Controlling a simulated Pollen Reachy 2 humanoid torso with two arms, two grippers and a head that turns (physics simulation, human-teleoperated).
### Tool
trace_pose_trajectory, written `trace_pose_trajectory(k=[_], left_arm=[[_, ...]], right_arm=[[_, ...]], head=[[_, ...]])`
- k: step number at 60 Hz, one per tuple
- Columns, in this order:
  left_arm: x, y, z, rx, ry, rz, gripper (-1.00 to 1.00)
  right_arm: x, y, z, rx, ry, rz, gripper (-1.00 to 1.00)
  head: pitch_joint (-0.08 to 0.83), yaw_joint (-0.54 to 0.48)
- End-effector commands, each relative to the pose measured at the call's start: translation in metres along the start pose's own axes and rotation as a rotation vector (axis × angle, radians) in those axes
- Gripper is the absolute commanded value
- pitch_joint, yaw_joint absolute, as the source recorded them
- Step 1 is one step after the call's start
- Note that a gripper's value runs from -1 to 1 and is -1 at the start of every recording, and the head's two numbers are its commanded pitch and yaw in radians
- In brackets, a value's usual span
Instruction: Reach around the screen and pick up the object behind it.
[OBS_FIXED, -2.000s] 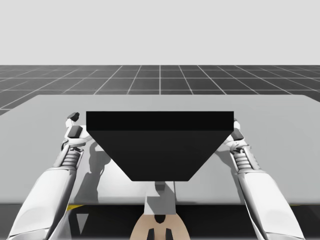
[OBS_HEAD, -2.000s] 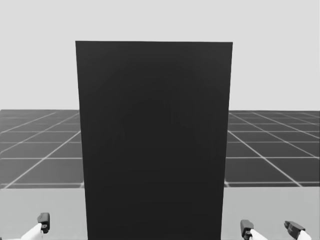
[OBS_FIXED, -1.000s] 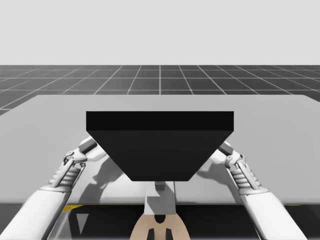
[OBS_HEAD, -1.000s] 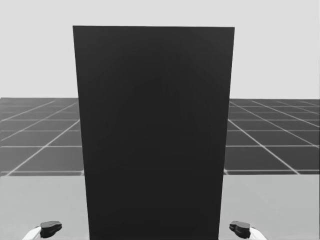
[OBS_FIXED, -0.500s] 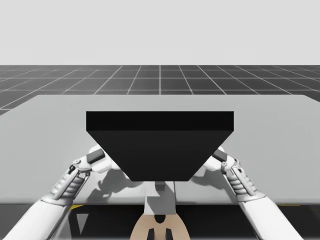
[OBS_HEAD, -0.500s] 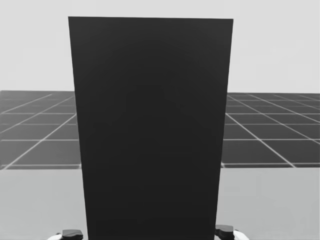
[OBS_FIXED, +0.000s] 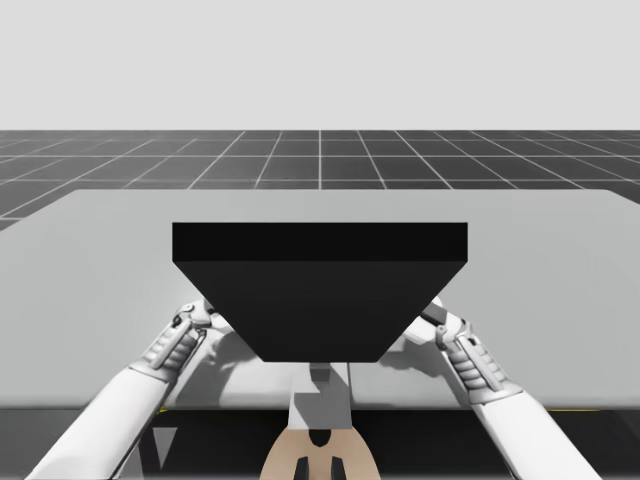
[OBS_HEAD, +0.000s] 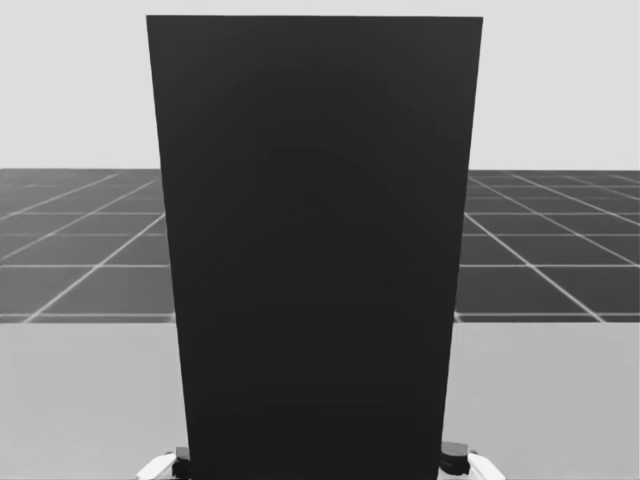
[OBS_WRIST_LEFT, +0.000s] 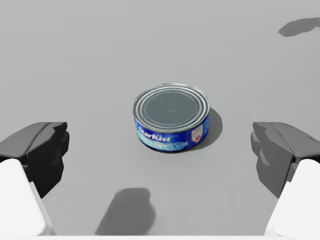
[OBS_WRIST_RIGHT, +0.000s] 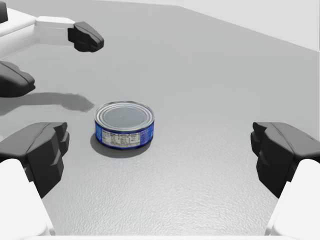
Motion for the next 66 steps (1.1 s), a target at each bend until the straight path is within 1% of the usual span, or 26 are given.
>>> trace_pose_trajectory(k=[1, 3, 4, 7, 9, 22, 30, 36, 44, 57, 58, 59, 60, 61, 66], left_arm=[[-0.003, 0.004, -0.025, -0.025, 0.035, 0.025, -1.00], [-0.004, 0.003, -0.028, -0.032, 0.041, 0.022, -1.00], [-0.005, 0.002, -0.033, -0.038, 0.054, 0.008, -1.00], [-0.005, 0.002, -0.037, -0.045, 0.056, 0.014, -1.00], [-0.005, 0.002, -0.042, -0.048, 0.061, 0.008, -1.00], [-0.012, 0.014, -0.066, -0.045, 0.084, 0.027, -1.00], [-0.019, 0.019, -0.079, -0.032, 0.107, 0.025, -1.00], [-0.022, 0.022, -0.088, -0.030, 0.114, 0.031, -1.00], [-0.027, 0.019, -0.102, -0.046, 0.129, 0.037, -1.00], [-0.032, 0.015, -0.112, -0.063, 0.137, 0.045, -1.00], [-0.033, 0.014, -0.112, -0.053, 0.136, 0.042, -0.60], [-0.034, 0.014, -0.113, -0.054, 0.138, 0.045, -0.32], [-0.034, 0.014, -0.113, -0.056, 0.139, 0.046, 0.48], [-0.035, 0.014, -0.113, -0.059, 0.141, 0.046, 0.99], [-0.035, 0.015, -0.111, -0.055, 0.141, 0.051, 1.00]], right_arm=[[-0.002, 0.001, -0.001, 0.002, 0.006, 0.009, -1.00], [-0.002, 0.001, -0.001, 0.002, 0.006, 0.010, -1.00], [-0.002, 0.001, -0.001, 0.001, 0.006, 0.012, -1.00], [-0.002, 0.001, -0.001, 0.001, 0.006, 0.012, -1.00], [-0.002, 0.001, -0.002, 0.001, 0.007, 0.012, -1.00], [-0.003, 0.003, -0.002, 0.001, 0.012, 0.021, -1.00], [-0.004, 0.003, -0.003, 0.002, 0.017, 0.028, -1.00], [-0.004, 0.004, -0.003, 0.001, 0.019, 0.031, -1.00], [-0.004, 0.004, -0.003, 0.002, 0.018, 0.037, -1.00], [-0.004, 0.005, -0.003, 0.002, 0.020, 0.044, -1.00], [-0.004, 0.005, -0.003, 0.002, 0.021, 0.046, -1.00], [-0.004, 0.005, -0.003, 0.002, 0.020, 0.046, -1.00], [-0.004, 0.005, -0.003, 0.002, 0.020, 0.046, -1.00], [-0.004, 0.005, -0.002, 0.001, 0.020, 0.046, -1.00], [-0.004, 0.005, -0.002, 0.001, 0.020, 0.047, -1.00]], head=[[0.131, -0.01], [0.132, -0.01], [0.134, -0.01], [0.134, -0.01], [0.135, -0.01], [0.148, 0.00], [0.156, 0.00], [0.160, 0.00], [0.167, -0.01], [0.173, -0.01], [0.174, -0.01], [0.175, -0.01], [0.175, -0.01], [0.175, -0.01], [0.176, -0.01]])
